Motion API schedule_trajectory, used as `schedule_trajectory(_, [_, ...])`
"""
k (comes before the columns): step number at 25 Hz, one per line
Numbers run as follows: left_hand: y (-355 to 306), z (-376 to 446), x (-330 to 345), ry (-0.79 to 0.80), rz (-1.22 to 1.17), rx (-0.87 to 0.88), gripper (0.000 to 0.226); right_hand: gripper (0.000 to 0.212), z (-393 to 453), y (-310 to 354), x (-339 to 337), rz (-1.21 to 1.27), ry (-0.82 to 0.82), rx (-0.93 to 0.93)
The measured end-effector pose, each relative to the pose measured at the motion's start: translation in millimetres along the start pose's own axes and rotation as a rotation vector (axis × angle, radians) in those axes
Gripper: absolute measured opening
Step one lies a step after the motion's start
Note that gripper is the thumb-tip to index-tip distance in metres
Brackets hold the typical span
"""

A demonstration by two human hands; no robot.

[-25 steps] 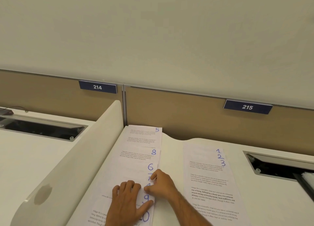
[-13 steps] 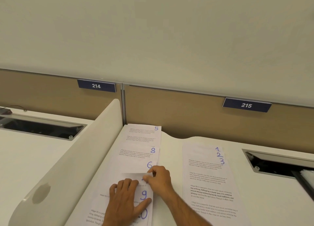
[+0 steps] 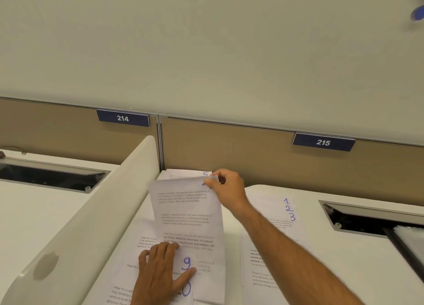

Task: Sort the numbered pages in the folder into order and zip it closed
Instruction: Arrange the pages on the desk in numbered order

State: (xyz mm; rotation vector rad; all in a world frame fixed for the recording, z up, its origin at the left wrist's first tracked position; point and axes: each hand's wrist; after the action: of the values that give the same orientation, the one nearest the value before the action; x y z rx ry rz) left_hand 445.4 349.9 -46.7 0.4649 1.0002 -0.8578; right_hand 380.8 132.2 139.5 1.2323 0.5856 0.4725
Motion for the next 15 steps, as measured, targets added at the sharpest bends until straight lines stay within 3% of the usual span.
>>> schedule_trajectory(5, [1, 0, 5, 0.056, 0.010, 0.006, 0.069, 0.013, 11, 45, -38, 0.216, -0.034, -0.080])
schedule_trajectory(10, [-6, 13, -13, 0.127, -0.020, -0.082, 0.092, 0.012, 8, 67, -79, 0.326, -0.006, -0.169])
schedule_trajectory(15, [-37, 52, -52, 0.124, -0.532, -0.362, 0.118, 0.009, -9, 74, -122, 0.362, 0.024, -0.157])
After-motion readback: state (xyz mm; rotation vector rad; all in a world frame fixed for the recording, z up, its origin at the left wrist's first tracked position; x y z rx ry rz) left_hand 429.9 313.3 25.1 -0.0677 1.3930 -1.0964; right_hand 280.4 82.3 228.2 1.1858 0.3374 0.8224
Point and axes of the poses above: each hand's wrist, its own z-axis towards the middle knuckle, its own x-axis out of the palm, y = z × x, and after that the axes turned 13 degrees about z, right-handed
